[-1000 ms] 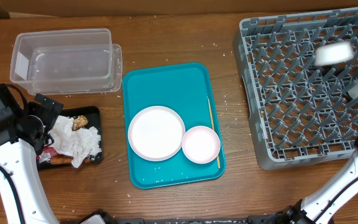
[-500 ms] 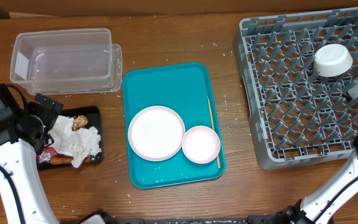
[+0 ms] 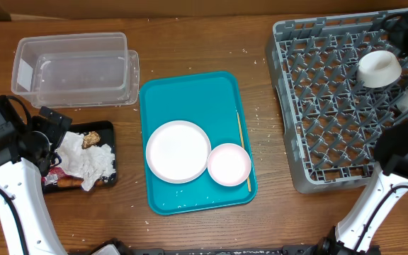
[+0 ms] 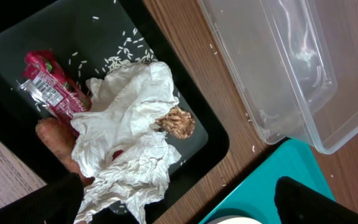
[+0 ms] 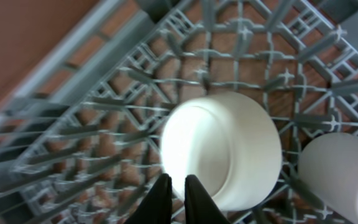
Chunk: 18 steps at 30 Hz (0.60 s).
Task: Sort waste into correct bins and load items into the dishwasher
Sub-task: 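Lower the white bowl into the rack beside the cup and release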
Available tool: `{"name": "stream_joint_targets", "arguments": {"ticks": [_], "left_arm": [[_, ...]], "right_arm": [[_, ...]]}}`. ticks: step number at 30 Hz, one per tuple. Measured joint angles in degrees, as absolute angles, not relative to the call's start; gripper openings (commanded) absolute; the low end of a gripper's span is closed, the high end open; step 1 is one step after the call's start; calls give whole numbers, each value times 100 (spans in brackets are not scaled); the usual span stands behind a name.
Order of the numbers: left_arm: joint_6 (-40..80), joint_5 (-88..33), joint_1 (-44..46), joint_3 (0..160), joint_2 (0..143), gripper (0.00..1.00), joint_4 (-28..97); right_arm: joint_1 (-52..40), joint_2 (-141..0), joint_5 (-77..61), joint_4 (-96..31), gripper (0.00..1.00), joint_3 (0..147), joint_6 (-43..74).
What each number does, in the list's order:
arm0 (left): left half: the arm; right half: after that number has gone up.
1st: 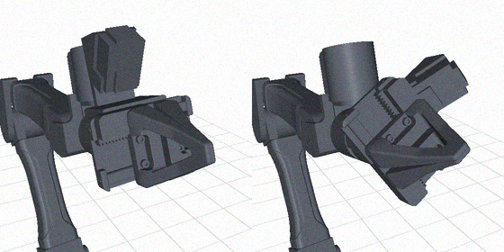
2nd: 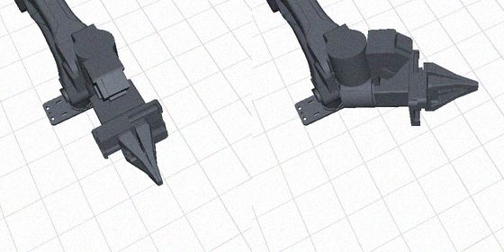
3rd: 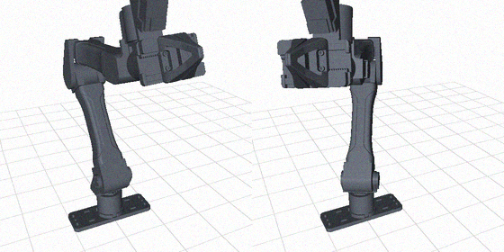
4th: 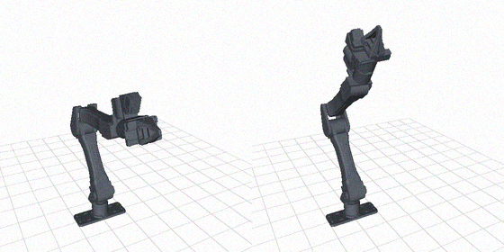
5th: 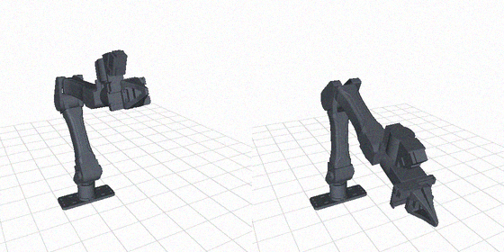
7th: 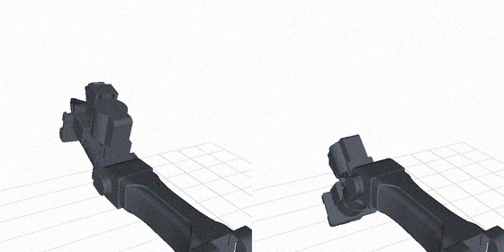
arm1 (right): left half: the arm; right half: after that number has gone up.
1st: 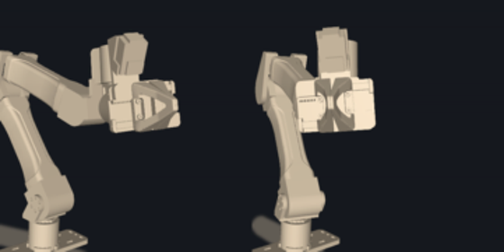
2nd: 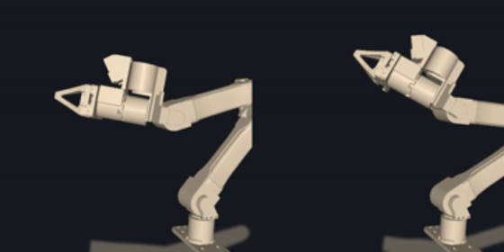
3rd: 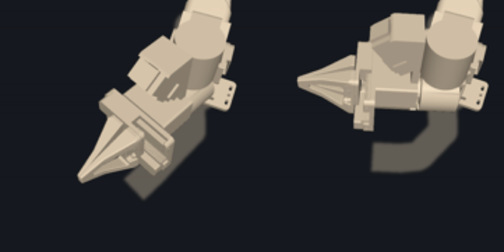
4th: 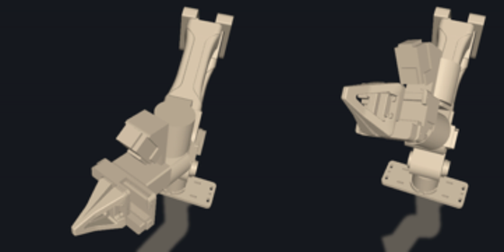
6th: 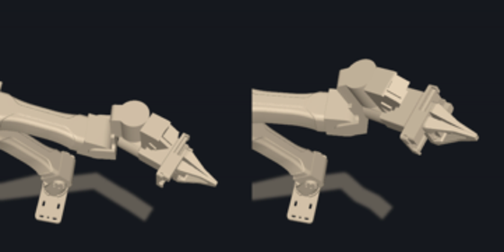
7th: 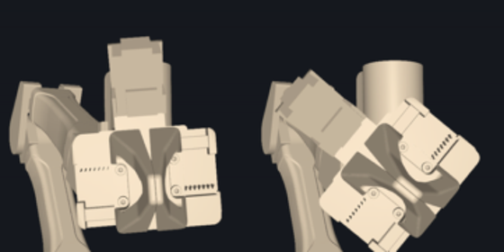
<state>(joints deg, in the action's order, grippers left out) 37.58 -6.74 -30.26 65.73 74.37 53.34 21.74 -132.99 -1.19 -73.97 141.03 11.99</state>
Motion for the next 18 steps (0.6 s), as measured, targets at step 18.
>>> {"name": "stream_joint_targets", "arguments": {"ticks": [18], "left_arm": [[3758,-674,-3026,6573,7437,100,5334]], "right_arm": [[2488,-13305,777,-6882,6,12886,1203]]}}
